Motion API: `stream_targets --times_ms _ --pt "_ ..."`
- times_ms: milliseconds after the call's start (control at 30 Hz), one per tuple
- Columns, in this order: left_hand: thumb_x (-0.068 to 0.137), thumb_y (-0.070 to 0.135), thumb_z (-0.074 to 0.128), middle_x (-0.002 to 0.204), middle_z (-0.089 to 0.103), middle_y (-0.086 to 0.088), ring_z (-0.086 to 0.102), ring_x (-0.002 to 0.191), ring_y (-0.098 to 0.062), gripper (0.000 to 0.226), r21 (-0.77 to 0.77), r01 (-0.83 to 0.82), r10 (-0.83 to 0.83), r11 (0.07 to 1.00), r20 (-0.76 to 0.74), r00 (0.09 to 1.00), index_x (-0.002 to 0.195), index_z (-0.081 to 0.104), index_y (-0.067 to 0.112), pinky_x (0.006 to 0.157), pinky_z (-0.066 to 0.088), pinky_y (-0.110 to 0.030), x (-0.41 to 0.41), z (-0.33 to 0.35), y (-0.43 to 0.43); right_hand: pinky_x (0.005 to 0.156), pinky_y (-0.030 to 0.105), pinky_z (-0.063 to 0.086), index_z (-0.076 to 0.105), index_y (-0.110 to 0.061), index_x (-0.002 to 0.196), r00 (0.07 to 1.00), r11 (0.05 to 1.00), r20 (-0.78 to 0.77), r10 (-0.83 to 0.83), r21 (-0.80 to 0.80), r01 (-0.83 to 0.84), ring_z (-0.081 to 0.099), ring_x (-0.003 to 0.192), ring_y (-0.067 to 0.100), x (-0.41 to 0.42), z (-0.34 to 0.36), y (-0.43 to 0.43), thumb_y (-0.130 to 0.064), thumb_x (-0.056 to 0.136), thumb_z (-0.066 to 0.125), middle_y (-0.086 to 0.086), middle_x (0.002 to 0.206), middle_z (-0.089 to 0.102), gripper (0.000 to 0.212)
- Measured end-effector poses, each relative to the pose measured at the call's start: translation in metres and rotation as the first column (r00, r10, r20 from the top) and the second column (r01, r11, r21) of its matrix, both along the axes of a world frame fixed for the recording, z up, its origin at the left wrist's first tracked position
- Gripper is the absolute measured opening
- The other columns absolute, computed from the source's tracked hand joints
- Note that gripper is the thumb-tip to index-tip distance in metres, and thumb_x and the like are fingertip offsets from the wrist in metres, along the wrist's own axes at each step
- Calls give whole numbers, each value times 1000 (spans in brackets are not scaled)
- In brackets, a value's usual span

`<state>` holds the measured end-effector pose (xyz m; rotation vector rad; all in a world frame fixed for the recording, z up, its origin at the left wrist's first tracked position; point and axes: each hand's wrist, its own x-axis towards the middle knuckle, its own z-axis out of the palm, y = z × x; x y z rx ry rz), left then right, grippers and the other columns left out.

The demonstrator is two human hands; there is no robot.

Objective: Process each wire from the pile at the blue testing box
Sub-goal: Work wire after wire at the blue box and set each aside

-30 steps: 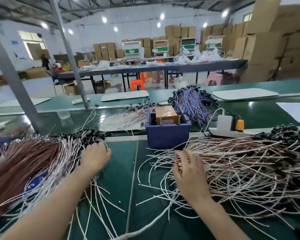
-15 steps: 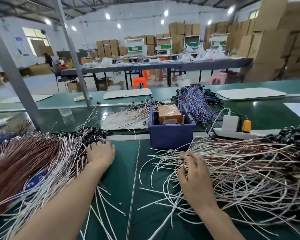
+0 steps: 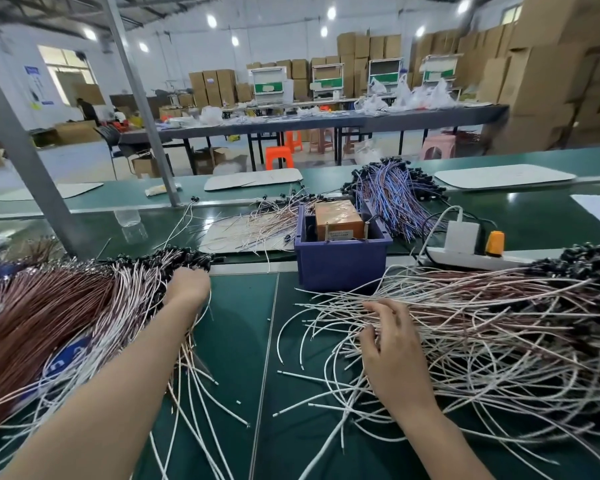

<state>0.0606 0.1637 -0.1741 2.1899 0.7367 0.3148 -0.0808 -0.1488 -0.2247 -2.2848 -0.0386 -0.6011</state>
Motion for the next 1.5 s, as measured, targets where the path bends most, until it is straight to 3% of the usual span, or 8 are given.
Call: stream_targets --times_ms 200,433,600,867,1100,1200,1367,1500 --pt "104 2 35 85 53 -3 54 68 -12 32 -662 110 131 741 303 944 88 58 19 60 44 -26 -16 37 8 110 36 44 55 -21 135 1000 1000 12 15 9 -15 45 127 9 -4 4 0 -21 99 50 -9 136 42 36" --pt "108 14 40 97 70 -1 75 80 -16 23 -323 511 -251 796 593 765 102 61 22 71 59 -26 -91 48 -56 110 12 30 44 -38 142 985 957 53 162 234 -170 37 130 -15 -13 34 20 -59 94 42 -34 133 44 53" --pt "106 17 45 93 68 5 69 77 -18 21 104 703 -651 703 494 577 102 59 33 78 59 -39 -136 30 -114 108 25 40 43 -29 147 832 324 33 553 912 -251 58 124 1 -1 70 52 -70 78 70 -13 135 63 85" --pt "99 54 40 98 53 33 54 80 6 28 472 775 -900 420 112 420 108 62 39 74 43 -21 -137 14 -114 56 29 53 67 -11 92 915 -231 121 385 973 -31 46 41 12 5 71 18 -34 106 45 -4 46 32 35" --pt "78 19 85 90 61 8 62 84 -17 26 939 325 -916 116 -26 401 98 73 28 103 33 -36 -106 46 -117 43 22 32 71 -30 104 914 576 -50 403 790 -211 33 43 6 10 61 17 -43 104 48 -1 75 71 27" --pt "74 10 84 87 62 4 62 93 -22 27 968 218 -919 122 27 394 94 73 24 112 31 -44 -98 56 -126 43 25 32 73 -35 106 865 583 55 500 717 -382 36 45 6 15 58 26 -43 101 51 -6 71 69 24" --pt "87 18 74 118 62 -3 53 125 -24 34 844 256 -835 471 333 438 121 69 17 114 37 -41 -92 52 -136 46 13 36 77 -23 107 898 566 68 435 755 -332 45 47 2 26 57 14 -27 93 65 3 82 76 18" --pt "102 41 51 130 53 13 49 126 -2 33 -42 551 -406 833 631 662 133 48 32 106 41 -26 -84 42 -145 55 6 44 76 -17 103 917 641 17 398 710 -292 60 56 -4 32 45 7 -19 96 67 2 81 77 11"
